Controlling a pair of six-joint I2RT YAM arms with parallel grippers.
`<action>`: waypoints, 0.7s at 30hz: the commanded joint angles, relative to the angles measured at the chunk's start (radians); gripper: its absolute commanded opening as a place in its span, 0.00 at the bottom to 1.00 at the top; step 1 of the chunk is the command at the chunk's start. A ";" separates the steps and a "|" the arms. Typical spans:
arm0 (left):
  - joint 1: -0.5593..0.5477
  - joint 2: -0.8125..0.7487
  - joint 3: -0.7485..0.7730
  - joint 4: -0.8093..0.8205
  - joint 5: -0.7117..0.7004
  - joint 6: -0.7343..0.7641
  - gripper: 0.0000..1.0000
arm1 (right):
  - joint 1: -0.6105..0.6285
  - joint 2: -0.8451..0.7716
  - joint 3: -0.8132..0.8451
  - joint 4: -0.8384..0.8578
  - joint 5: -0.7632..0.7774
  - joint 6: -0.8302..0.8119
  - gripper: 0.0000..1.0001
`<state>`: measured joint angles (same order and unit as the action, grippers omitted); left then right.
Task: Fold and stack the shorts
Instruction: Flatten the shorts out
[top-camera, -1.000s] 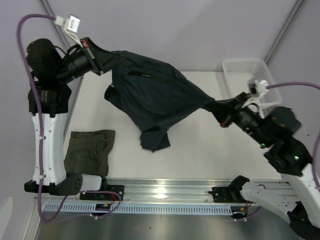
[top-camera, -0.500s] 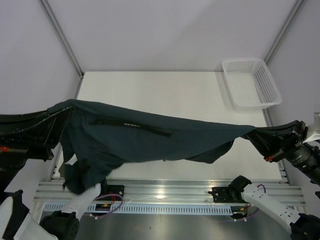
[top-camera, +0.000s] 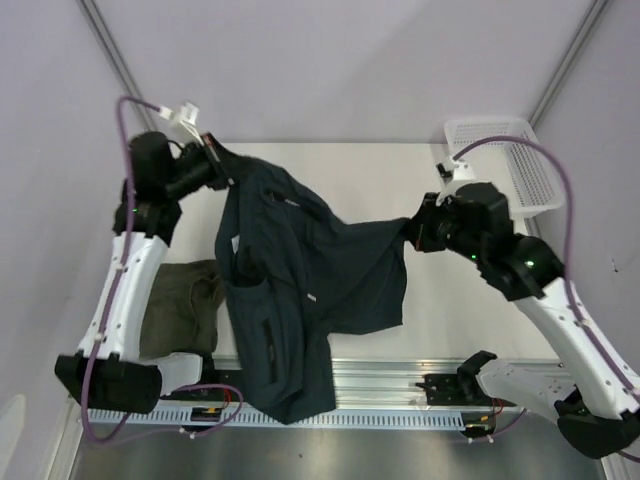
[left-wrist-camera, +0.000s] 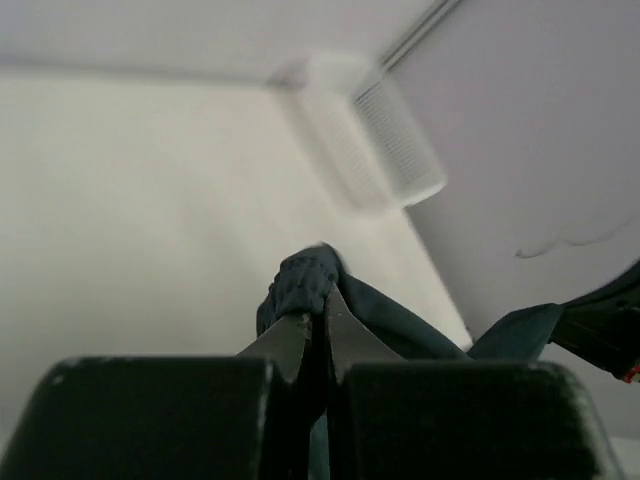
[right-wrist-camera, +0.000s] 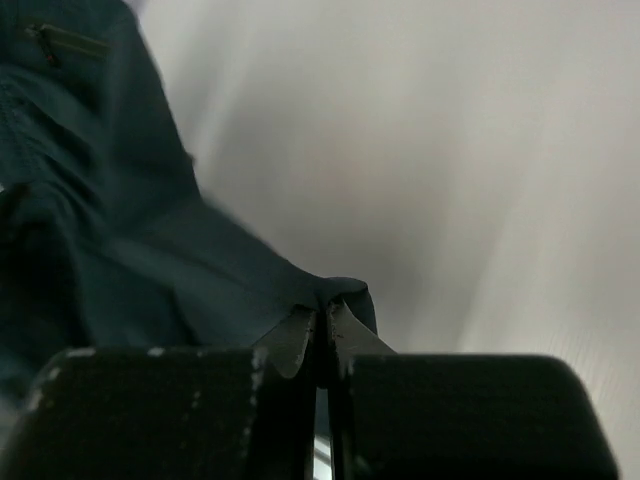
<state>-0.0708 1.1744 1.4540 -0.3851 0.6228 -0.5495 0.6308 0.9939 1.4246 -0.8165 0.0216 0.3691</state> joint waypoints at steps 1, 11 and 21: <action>0.005 -0.024 -0.219 0.219 -0.072 0.002 0.00 | -0.075 -0.024 -0.184 0.100 0.008 0.077 0.00; -0.075 0.302 -0.313 0.577 -0.250 0.019 0.01 | -0.324 0.146 -0.448 0.401 -0.152 0.162 0.00; -0.096 0.680 0.036 0.556 -0.245 0.028 0.03 | -0.417 0.400 -0.319 0.473 -0.130 0.128 0.00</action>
<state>-0.1593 1.7802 1.3418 0.1116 0.3943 -0.5488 0.2443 1.3525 1.0214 -0.4217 -0.1104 0.5049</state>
